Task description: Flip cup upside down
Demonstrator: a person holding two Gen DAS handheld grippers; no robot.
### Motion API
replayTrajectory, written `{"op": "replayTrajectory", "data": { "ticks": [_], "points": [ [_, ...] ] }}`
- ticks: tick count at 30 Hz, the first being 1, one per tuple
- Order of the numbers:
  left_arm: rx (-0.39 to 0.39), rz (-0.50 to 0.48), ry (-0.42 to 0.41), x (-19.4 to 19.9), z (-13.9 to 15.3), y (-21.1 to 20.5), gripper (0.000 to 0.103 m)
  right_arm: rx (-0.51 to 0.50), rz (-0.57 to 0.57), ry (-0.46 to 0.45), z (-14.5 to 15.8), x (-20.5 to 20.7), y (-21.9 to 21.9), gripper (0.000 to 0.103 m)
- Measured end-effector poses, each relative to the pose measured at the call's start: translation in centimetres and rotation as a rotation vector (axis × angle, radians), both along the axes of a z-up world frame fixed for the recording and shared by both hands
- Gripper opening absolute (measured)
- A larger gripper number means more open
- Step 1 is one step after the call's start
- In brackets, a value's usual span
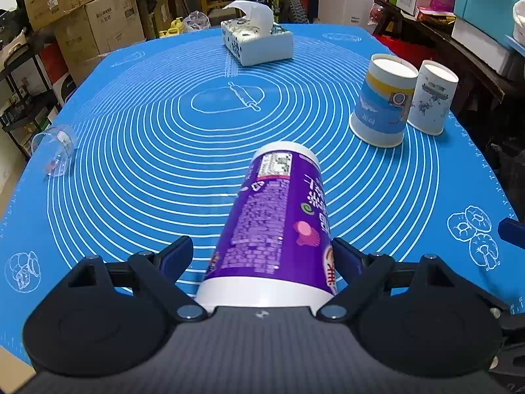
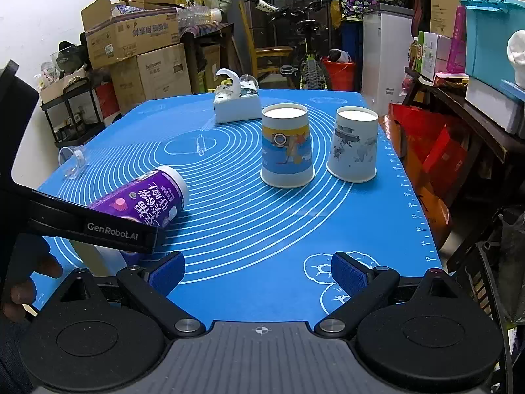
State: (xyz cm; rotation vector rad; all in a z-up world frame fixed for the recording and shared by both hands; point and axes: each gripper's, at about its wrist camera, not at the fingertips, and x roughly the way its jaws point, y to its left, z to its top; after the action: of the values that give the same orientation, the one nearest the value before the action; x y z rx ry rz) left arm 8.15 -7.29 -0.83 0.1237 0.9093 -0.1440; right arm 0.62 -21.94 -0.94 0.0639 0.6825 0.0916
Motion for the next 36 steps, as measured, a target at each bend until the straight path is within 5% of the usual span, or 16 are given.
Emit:
{"op": "replayTrajectory", "data": {
  "ticks": [14,22,30,36],
  "points": [
    [-0.080,0.014,-0.200,-3.1,7.7,4.2,0.096,0.000,0.054,-0.066,3.5,1.3,1.7,0.096],
    [-0.023,0.132,-0.229,-1.5,6.2,8.8,0.100,0.017,0.119,-0.068,5.4,4.0,4.2,0.096],
    [0.017,0.193,-0.226,0.0,3.0,11.5,0.100,0.091,0.155,0.076,5.0,8.8,7.4,0.096],
    [0.014,0.195,-0.208,0.2,1.8,11.9,0.100,0.089,0.137,0.288,1.8,14.3,9.7,0.094]
  ]
}}
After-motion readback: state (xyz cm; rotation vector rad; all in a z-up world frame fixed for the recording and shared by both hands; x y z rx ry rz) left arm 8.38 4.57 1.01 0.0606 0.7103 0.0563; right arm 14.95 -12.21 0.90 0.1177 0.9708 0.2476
